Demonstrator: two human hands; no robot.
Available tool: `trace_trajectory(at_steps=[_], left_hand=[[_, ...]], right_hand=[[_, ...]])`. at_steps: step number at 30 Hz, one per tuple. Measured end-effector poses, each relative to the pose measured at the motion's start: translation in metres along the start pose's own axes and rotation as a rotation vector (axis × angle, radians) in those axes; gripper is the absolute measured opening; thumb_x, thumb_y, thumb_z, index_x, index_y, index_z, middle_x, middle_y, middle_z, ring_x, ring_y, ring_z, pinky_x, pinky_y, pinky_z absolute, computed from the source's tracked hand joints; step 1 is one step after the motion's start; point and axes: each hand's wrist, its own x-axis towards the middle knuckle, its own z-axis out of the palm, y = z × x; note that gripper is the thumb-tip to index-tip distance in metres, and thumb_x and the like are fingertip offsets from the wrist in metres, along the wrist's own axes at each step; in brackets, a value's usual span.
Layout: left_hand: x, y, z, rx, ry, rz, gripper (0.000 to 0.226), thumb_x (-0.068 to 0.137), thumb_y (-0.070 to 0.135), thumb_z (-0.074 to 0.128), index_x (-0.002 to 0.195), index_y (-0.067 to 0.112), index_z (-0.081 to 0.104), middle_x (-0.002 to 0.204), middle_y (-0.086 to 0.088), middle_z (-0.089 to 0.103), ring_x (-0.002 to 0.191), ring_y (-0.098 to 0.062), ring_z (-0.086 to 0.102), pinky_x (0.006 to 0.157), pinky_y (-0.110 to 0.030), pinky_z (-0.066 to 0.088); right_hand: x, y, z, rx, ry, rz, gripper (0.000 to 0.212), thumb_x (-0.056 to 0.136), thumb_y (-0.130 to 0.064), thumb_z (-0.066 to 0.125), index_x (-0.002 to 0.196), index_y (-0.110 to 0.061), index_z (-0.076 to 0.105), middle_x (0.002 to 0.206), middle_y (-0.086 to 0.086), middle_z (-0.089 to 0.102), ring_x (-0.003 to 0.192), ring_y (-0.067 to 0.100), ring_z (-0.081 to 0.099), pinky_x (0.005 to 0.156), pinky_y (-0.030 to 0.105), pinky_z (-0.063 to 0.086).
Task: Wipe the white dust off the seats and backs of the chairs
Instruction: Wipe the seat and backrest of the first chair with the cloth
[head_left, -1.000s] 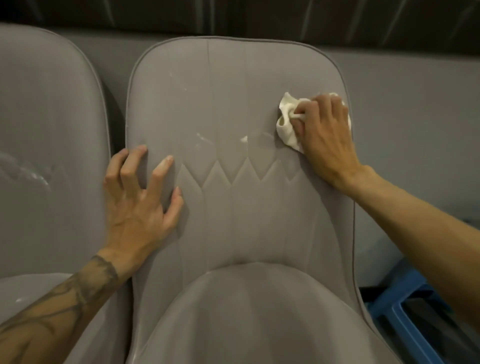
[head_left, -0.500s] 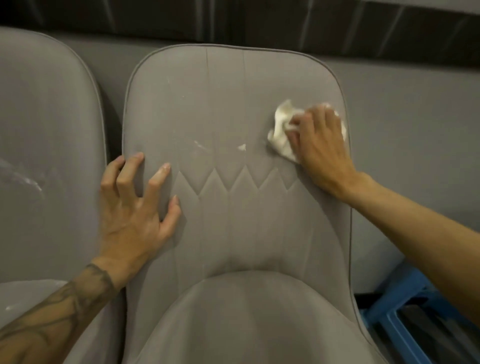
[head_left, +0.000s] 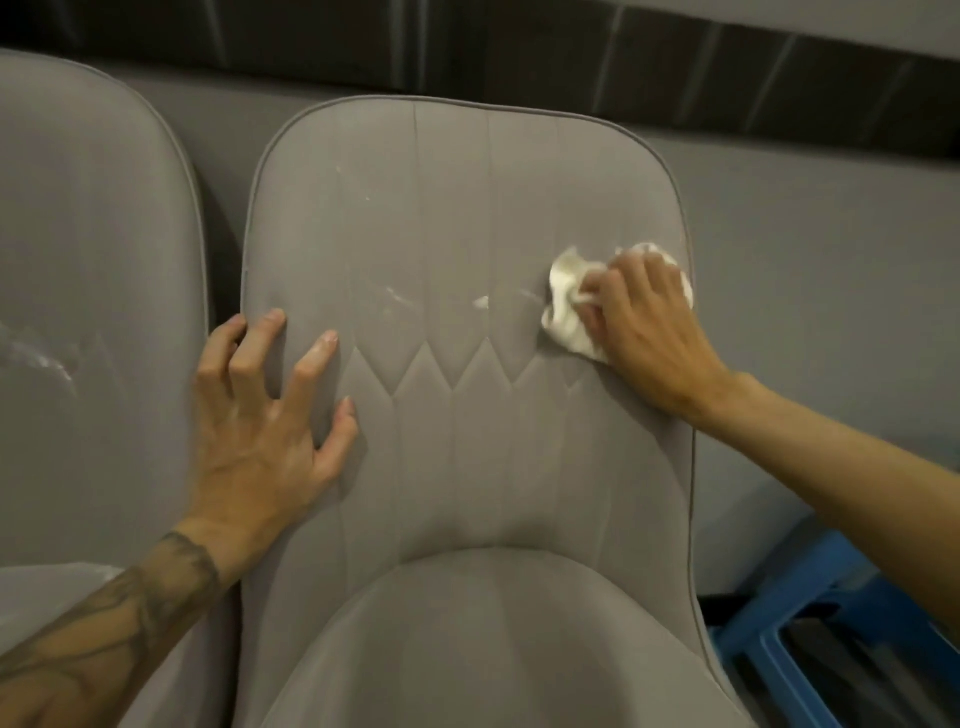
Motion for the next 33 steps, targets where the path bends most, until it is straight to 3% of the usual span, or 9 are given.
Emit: trace_trajectory(at_steps=[2,8,11,14,16,22,26,29,33], left_hand=[[0.0,0.0,0.0,0.004,-0.005,-0.001,0.054,0.097,0.04,0.058,0.143,0.012,0.055,0.15,-0.022,0.032,0.139,-0.053,0.033,0.121,-0.05,0.027],[0.0,0.001,-0.001,0.003,-0.012,0.002,0.054,0.096,0.038,0.061,0.142,0.01,0.055,0.149,-0.023,0.033,0.138,-0.055,0.034,0.12,-0.054,0.028],[0.0,0.002,-0.001,0.009,0.002,0.003,0.053,0.096,0.036,0.062,0.141,0.009,0.056,0.148,-0.027,0.036,0.137,-0.056,0.034,0.12,-0.055,0.028],[0.0,0.003,-0.002,0.014,-0.01,0.005,0.053,0.096,0.036,0.061,0.142,0.009,0.055,0.148,-0.028,0.036,0.138,-0.056,0.033,0.121,-0.054,0.028],[0.0,0.003,-0.003,0.026,-0.024,-0.003,0.054,0.096,0.037,0.061,0.142,0.01,0.054,0.148,-0.028,0.037,0.138,-0.056,0.033,0.121,-0.054,0.028],[-0.002,0.002,-0.001,0.035,-0.006,0.019,0.053,0.097,0.037,0.061,0.143,0.011,0.053,0.148,-0.029,0.038,0.138,-0.055,0.033,0.123,-0.051,0.026],[-0.003,0.0,0.0,0.033,0.005,0.012,0.053,0.098,0.039,0.059,0.144,0.014,0.052,0.15,-0.024,0.034,0.14,-0.052,0.031,0.123,-0.049,0.025],[-0.003,0.002,0.0,0.029,0.012,0.004,0.053,0.097,0.039,0.059,0.143,0.013,0.054,0.151,-0.022,0.034,0.14,-0.052,0.033,0.121,-0.051,0.028],[-0.003,0.001,0.001,0.027,0.01,0.001,0.054,0.097,0.041,0.058,0.144,0.015,0.053,0.152,-0.015,0.028,0.141,-0.049,0.031,0.12,-0.052,0.029]], right_hand=[[0.005,0.005,-0.002,-0.001,-0.026,-0.038,0.025,0.105,-0.025,0.049,0.107,-0.001,0.058,0.104,0.023,0.054,0.094,0.04,0.051,0.086,0.049,0.037],[0.071,0.015,0.002,-0.016,0.107,0.264,0.033,0.107,-0.033,0.033,0.111,-0.005,0.052,0.115,0.019,0.05,0.1,0.035,0.047,0.088,0.042,0.036],[0.013,-0.004,0.006,-0.009,0.095,0.086,0.021,0.106,-0.023,0.044,0.106,-0.003,0.054,0.102,0.022,0.052,0.091,0.038,0.049,0.083,0.046,0.034],[-0.04,-0.014,0.008,-0.037,-0.058,-0.19,0.019,0.105,-0.022,0.05,0.106,-0.005,0.059,0.101,0.019,0.054,0.09,0.035,0.046,0.083,0.048,0.039],[-0.029,-0.005,0.008,-0.063,-0.048,-0.225,0.019,0.105,-0.024,0.051,0.105,-0.006,0.059,0.101,0.018,0.054,0.09,0.034,0.045,0.082,0.047,0.038],[0.0,-0.012,0.016,-0.059,0.088,0.098,0.017,0.105,-0.021,0.046,0.105,-0.006,0.053,0.102,0.022,0.053,0.091,0.035,0.045,0.081,0.046,0.032],[-0.09,-0.042,0.014,-0.046,-0.187,-0.294,0.026,0.106,-0.017,0.038,0.107,-0.006,0.062,0.101,0.018,0.057,0.088,0.035,0.053,0.079,0.047,0.042],[-0.094,-0.038,0.011,-0.107,-0.227,-0.435,0.034,0.106,-0.017,0.033,0.105,-0.007,0.065,0.098,0.015,0.061,0.085,0.035,0.058,0.075,0.045,0.048],[-0.027,-0.021,0.015,-0.108,-0.027,-0.046,0.023,0.106,-0.021,0.039,0.106,-0.004,0.054,0.101,0.021,0.052,0.089,0.036,0.047,0.081,0.049,0.035]])
